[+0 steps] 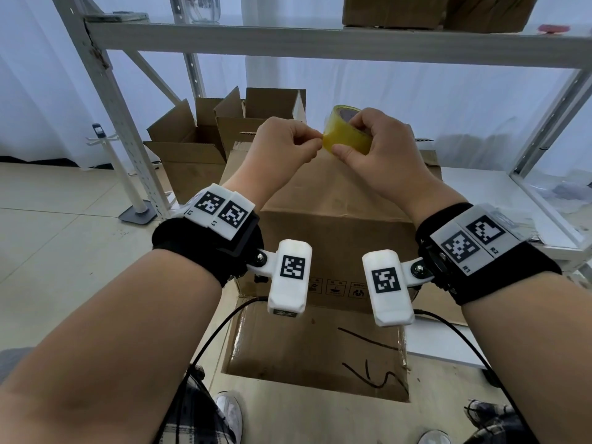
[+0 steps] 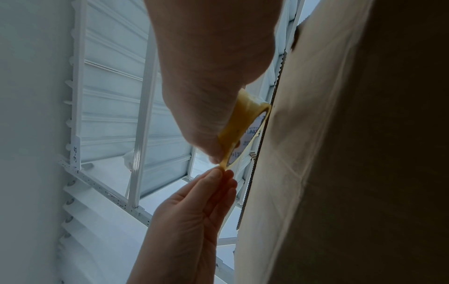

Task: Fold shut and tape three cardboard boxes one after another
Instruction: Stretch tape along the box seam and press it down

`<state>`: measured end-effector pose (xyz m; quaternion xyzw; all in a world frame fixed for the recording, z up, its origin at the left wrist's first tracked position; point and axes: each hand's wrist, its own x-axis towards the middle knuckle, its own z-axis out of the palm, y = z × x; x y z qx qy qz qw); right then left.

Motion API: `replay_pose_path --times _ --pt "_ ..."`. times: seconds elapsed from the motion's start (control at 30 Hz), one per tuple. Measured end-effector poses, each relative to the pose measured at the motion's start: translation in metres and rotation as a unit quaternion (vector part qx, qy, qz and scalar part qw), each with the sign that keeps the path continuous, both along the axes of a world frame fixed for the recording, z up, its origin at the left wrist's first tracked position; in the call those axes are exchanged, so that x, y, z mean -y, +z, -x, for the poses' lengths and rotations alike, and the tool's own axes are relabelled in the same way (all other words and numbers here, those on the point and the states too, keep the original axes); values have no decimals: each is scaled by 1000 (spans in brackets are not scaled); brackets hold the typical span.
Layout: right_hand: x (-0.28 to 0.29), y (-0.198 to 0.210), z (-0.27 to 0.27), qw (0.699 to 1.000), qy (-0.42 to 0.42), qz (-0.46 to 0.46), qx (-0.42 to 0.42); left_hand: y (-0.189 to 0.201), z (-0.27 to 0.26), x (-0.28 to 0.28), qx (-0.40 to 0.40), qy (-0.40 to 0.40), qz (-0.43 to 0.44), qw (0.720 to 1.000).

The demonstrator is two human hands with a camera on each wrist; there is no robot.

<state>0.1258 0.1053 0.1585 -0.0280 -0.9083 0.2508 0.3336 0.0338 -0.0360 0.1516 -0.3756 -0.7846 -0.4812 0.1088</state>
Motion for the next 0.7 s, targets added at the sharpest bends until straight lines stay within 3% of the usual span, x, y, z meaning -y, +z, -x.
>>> replay_pose_path --times 0.1,0.37,0.57,0.7 --pt "1 -1 0 1000 -17 -20 -3 1 -1 -1 -3 14 8 1000" --pt "4 -3 -2 997 30 -70 4 1 0 3 97 1 6 995" --pt "4 -1 0 997 48 -64 -3 -1 -2 0 70 21 28 997" --pt "0 -1 0 997 12 -73 1 -1 -4 -2 53 22 26 998"
